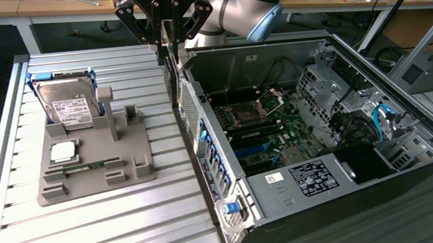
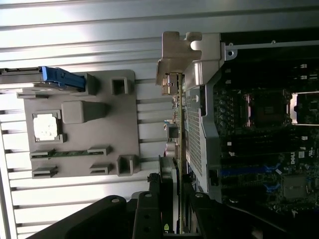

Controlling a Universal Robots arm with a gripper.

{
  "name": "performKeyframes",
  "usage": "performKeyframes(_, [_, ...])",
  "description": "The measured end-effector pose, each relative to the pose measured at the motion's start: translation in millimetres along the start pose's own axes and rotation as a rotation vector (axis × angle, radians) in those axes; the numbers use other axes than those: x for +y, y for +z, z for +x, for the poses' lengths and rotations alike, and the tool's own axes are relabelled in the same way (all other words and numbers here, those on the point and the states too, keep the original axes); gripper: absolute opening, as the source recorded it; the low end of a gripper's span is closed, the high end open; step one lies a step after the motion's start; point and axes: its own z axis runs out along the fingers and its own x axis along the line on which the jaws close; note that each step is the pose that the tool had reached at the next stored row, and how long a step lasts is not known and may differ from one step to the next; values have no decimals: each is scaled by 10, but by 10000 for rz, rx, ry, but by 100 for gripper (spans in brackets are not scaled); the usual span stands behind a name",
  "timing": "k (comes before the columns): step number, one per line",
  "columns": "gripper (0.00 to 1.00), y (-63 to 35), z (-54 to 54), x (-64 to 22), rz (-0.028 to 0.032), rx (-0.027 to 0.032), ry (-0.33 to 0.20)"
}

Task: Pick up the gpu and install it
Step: 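Pick up the gpu and move the gpu toward the slot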

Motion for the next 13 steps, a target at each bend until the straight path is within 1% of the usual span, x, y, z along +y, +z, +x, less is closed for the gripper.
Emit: performKeyframes(13, [27, 1, -40, 3, 48, -3, -1])
